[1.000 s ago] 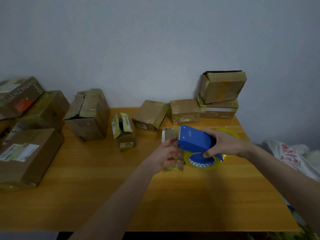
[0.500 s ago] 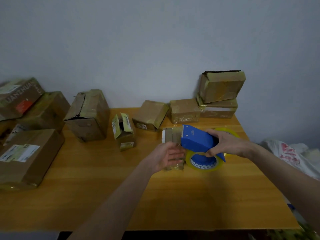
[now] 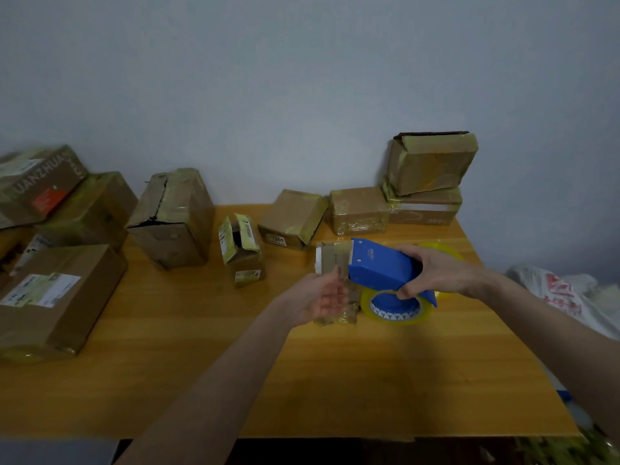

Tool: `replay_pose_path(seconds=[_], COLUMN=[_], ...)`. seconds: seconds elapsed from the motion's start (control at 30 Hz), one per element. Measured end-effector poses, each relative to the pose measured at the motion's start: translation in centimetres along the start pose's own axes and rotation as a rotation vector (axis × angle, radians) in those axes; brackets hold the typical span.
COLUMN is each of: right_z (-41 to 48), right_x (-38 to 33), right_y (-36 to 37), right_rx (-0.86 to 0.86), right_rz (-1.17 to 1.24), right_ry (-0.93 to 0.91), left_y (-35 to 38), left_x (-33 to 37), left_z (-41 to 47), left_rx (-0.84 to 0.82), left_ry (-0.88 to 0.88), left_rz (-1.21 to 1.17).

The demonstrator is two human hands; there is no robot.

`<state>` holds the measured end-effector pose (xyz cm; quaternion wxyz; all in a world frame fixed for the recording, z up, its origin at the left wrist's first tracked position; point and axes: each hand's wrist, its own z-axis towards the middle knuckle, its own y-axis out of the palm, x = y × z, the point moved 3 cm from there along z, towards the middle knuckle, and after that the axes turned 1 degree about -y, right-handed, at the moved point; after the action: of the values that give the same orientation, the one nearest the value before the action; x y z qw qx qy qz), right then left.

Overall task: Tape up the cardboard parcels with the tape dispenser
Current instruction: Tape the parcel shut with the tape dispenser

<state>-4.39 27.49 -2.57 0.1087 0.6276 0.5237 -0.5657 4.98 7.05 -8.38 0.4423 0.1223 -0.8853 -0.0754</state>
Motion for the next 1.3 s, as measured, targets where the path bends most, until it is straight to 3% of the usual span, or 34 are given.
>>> replay_pose_path(seconds=[0.37,0.7,1.0,1.2,1.3], right_z=[0.1,-0.1,0.1,0.4,0.6], right_x=[0.1,-0.2,0.2,-0.6,-0.6], right_y=[0.4,0.1,0.2,0.6,0.7], right_rx=[-0.004,-0.015,0.003,-0.017,-0.029], right_rz=[0.020,0.022,-0.007,-0.042,-0.070], right_ry=[0.002,-0.013,-0.025,-0.092,-0.097], left_y=[1.2,1.3,0.4,-0.5,-0.7], left_x=[-0.1,0.7,2.4,2.1,2.4], left_z=[-0.4,-0.5,-0.4,-0.7,-0.7], left_rx=[-0.081,-0.034,0.176,0.206,0.306], left_ry=[0.017,0.053,0.209,0.163,0.214], left_rz=[-0.152,-0.057,0.200,0.300,0.421])
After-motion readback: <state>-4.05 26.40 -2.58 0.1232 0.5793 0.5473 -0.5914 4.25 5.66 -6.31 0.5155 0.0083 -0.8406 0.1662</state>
